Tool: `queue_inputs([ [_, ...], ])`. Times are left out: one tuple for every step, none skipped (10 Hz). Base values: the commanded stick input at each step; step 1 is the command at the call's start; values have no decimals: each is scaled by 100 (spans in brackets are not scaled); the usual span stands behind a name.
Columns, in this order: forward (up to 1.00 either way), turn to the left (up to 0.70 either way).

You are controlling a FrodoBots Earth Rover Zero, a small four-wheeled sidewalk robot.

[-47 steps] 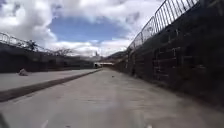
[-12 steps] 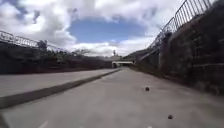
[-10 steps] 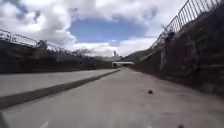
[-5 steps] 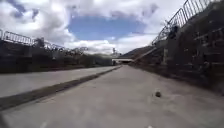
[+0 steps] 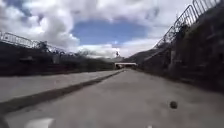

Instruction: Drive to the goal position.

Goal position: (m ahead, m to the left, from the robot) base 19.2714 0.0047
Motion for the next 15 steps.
queue_inputs([
  [100, -27],
  [100, -27],
  [100, -27],
  [100, -27],
  [100, -27],
  [100, -7],
  [100, -15],
  [100, -24],
  [100, -27],
  [100, -27],
  [100, -27],
  [100, -27],
  [100, -27],
  [100, -27],
  [100, -27],
])
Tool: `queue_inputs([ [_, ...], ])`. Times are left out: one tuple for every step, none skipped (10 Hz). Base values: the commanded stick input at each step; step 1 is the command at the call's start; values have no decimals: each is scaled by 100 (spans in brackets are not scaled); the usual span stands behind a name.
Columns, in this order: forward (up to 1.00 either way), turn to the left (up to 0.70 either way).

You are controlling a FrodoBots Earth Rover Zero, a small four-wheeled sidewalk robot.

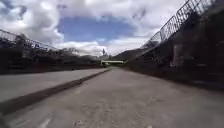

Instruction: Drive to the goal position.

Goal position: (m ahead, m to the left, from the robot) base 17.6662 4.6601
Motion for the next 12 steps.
queue_inputs([
  [100, -27],
  [100, -25],
  [100, -16],
  [100, -6],
  [100, 0],
  [100, 0],
  [100, 0],
  [100, 0],
  [100, 0],
  [100, 0],
  [100, 0],
  [100, 0],
])
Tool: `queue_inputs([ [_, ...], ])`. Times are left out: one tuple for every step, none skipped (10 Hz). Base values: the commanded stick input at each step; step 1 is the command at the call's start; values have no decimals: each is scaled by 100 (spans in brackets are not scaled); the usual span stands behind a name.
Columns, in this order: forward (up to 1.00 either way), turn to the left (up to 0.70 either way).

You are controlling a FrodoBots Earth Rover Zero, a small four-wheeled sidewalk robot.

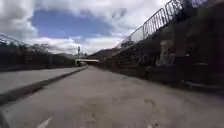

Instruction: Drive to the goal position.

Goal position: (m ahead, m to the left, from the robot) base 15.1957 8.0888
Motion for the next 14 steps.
queue_inputs([
  [100, 0],
  [100, 27],
  [100, 27],
  [100, 27],
  [100, 27],
  [100, 27],
  [100, 26],
  [100, 17],
  [100, 8],
  [100, 0],
  [100, 0],
  [100, 0],
  [100, 0],
  [100, 0],
])
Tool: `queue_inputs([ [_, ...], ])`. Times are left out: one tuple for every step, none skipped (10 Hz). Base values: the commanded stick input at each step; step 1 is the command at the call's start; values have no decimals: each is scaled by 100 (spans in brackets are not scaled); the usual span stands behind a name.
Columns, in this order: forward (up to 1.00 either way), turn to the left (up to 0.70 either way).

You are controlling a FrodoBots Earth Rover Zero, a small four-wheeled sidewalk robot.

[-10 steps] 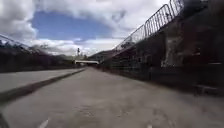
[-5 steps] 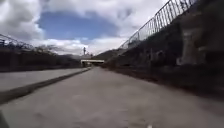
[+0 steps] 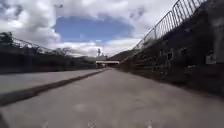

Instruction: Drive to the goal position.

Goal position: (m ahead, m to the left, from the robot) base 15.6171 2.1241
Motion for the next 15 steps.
queue_inputs([
  [100, 0],
  [100, 0],
  [100, 0],
  [100, 0],
  [100, 0],
  [100, 0],
  [100, 0],
  [100, -27],
  [100, -27],
  [100, -27],
  [100, -27],
  [100, -27],
  [100, 0],
  [100, 0],
  [100, 0],
])
